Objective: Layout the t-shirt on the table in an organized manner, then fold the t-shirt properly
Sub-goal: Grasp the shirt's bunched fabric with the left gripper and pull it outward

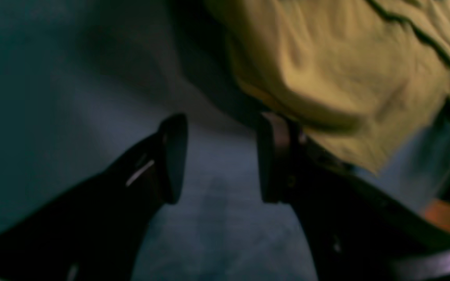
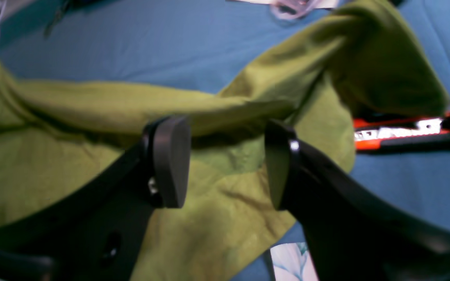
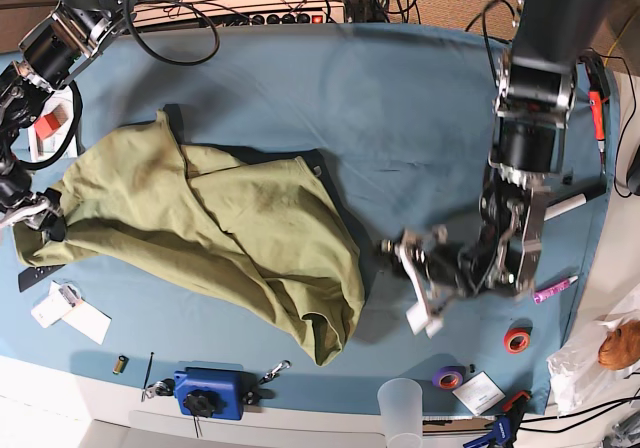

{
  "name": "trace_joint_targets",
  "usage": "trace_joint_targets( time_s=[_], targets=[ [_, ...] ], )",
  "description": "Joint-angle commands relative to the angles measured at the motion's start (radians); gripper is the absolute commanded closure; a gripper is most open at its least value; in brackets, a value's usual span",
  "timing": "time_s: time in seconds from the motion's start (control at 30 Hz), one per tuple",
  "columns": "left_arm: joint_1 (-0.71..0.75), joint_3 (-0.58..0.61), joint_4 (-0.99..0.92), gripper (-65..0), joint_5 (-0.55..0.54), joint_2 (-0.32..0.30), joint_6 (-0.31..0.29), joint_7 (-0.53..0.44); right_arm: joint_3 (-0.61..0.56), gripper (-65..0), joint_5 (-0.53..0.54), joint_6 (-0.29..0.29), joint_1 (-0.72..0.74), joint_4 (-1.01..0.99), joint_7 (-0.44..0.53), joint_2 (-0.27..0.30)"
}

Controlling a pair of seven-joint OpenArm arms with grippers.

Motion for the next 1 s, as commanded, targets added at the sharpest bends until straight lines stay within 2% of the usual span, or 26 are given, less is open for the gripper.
trace_joint_targets(
  time_s=[0.0, 0.13, 0.23, 0.4, 0.63, 0.77, 0.87, 0.93, 0.97],
  targets=[
    [-0.010, -0.005, 0.014, -29.6, -0.035, -0.004, -0.011, 0.002, 0.002, -31.1, 0.031, 0.023, 0.019, 0.018, 0.007, 0.025],
    [0.083, -0.005, 0.015, -29.6, -0.125, 0.002, -0.018, 0.009, 0.002, -31.1, 0.093, 0.069, 0.019, 0.019, -0.035, 0.025],
    [0.140, -0.005, 0.015, -29.6, -0.195, 0.028, -0.064, 0.012, 0.002, -31.1, 0.112, 0.069, 0.019, 0.019, -0.039, 0.025],
    [0.212, -0.045, 0.015, -29.6, -0.221, 0.135, -0.064, -0.009, 0.002, -31.1, 0.116, 0.069, 0.019, 0.018, -0.059, 0.025],
    [0.241, -0.200, 0.015, -29.3, -0.190, 0.282, -0.086, -0.027, 0.002, -31.1, 0.117, 0.069, -0.001, 0.018, -0.069, 0.025],
    [0.242, -0.246, 0.015, -22.1, -0.137, 0.296, -0.085, -0.049, 0.002, -31.1, 0.118, 0.069, -0.003, 0.018, -0.070, 0.025],
    [0.241, -0.247, 0.015, -11.2, -0.134, 0.294, -0.086, -0.053, 0.002, -31.1, 0.118, 0.069, -0.003, 0.018, -0.066, 0.025],
    [0.241, -0.246, 0.015, -1.0, -0.134, 0.294, -0.087, -0.052, 0.002, -31.1, 0.118, 0.069, -0.003, 0.018, -0.066, 0.025],
    [0.241, -0.246, 0.015, 0.0, -0.134, 0.294, -0.088, -0.048, 0.002, -31.1, 0.118, 0.069, -0.003, 0.018, -0.066, 0.025]
  ],
)
